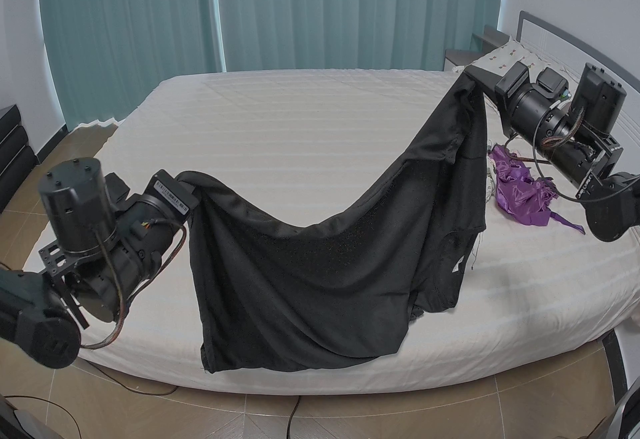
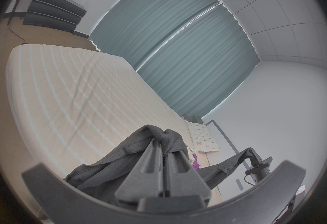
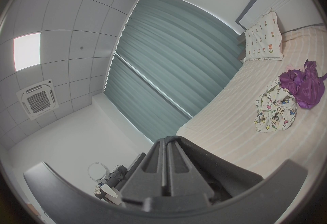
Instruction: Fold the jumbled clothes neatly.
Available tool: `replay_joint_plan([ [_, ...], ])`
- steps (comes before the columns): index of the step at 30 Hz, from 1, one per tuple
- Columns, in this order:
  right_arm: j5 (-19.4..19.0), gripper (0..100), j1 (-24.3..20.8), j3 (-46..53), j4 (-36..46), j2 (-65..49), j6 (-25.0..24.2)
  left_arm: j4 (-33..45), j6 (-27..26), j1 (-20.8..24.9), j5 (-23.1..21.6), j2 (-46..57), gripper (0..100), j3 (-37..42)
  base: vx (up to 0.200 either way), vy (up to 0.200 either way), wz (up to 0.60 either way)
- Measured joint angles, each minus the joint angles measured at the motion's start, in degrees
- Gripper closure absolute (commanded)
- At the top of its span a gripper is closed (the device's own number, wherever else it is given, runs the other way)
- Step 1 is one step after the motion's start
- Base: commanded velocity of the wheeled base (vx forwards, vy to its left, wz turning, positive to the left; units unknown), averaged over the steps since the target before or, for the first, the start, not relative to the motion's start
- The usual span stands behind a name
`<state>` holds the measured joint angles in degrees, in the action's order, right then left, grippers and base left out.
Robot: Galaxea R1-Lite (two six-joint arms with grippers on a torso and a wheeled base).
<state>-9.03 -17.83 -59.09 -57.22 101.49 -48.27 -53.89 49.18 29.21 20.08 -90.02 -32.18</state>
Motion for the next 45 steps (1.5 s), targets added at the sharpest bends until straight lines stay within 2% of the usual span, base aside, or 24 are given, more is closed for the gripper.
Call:
replay_joint_plan([
  [6,0.09,100,0.30,-0.76,-1.87,3.69,0.02,-0.32,-0.65,-2.95,-0.73,-6.81,100,-4.56,0.200,0.000,0.00],
  [12,0.09,100,0.34,-2.73,-3.38,7.50,0.09,-0.33,-0.82,-6.34,-4.27,-12.24,100,-8.08,0.200,0.000,0.00],
  [19,0.91,100,0.39,-6.51,-3.46,12.51,0.11,-0.32,-0.87,-8.66,-4.89,-18.88,100,-12.50,0.200,0.000,0.00],
  [29,2.72,100,0.28,-11.12,-3.40,20.96,0.20,4.02,-0.84,-9.40,-4.80,-29.68,100,-21.09,0.000,0.000,0.00],
  [30,2.77,100,0.23,-11.52,-3.40,21.97,0.20,4.28,-0.84,-9.48,-4.75,-30.73,0,-22.28,0.000,0.000,0.00],
  [31,2.74,0,0.20,-11.82,-3.38,22.75,0.20,4.44,-0.79,-9.59,-4.71,-31.71,0,-23.43,0.000,0.000,0.00],
  [39,3.21,0,0.15,-14.73,-2.61,30.54,2.07,4.83,-1.08,-10.45,-3.17,-38.01,0,-28.51,0.000,0.000,0.00],
  [41,4.41,0,0.34,-15.60,-2.17,32.13,3.01,4.74,-1.58,-10.86,-2.40,-39.01,0,-29.11,0.000,0.000,0.00],
  [45,9.63,0,1.24,-19.10,0.24,35.34,4.22,4.60,-2.79,-12.13,-1.11,-40.69,0,-30.14,0.000,0.000,0.00],
])
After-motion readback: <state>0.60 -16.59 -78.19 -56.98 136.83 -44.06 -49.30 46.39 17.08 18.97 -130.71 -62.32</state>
